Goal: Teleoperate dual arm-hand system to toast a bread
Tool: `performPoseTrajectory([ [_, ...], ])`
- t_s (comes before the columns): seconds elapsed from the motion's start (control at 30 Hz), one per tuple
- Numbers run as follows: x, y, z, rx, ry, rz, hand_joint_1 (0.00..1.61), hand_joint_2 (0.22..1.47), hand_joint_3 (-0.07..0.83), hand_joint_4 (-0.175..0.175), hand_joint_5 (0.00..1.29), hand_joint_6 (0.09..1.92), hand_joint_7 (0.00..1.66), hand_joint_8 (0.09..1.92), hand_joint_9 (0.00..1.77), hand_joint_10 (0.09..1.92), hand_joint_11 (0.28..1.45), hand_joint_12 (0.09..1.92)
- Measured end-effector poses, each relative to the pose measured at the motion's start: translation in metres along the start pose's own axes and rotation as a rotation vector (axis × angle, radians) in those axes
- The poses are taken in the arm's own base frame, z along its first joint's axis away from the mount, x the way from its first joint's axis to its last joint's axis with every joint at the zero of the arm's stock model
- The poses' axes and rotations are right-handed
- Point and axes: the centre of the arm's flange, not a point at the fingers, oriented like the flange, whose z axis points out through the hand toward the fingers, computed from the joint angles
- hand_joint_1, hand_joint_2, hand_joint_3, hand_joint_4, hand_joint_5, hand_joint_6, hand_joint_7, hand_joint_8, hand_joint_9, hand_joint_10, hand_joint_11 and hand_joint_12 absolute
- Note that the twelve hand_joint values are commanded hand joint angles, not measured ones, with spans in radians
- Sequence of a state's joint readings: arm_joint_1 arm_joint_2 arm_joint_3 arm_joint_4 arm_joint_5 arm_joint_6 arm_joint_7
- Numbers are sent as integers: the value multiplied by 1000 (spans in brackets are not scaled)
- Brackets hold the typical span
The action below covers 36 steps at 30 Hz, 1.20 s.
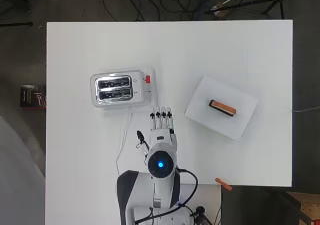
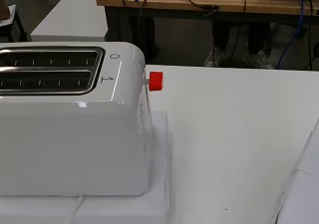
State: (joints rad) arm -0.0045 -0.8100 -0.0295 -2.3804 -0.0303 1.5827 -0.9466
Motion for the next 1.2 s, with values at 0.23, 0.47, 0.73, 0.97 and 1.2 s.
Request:
performPoseTrajectory([
  [0.23, -56, 29, -1, 3, 21, -131, 24, 1224, 3, -82, 301, 87, 334, 87, 425, 87, 431, 87],
  [0.47, -76, 114, -15, 76, -81, 135, 0, 1206, -1, 19, 342, 87, 375, 87, 561, 87, 537, 87],
  [0.73, -165, 178, 32, 161, -139, 491, 0, 1180, -9, 29, 421, 87, 515, 87, 690, 87, 605, 87],
  [0.97, -195, 223, 111, 273, -257, 577, 0, 1087, -6, 13, 503, 87, 624, 87, 779, 87, 564, 87],
  [1.2, -172, 250, 128, 322, -296, 418, 7, 1065, -7, 28, 494, 87, 591, 87, 696, 87, 501, 87],
])
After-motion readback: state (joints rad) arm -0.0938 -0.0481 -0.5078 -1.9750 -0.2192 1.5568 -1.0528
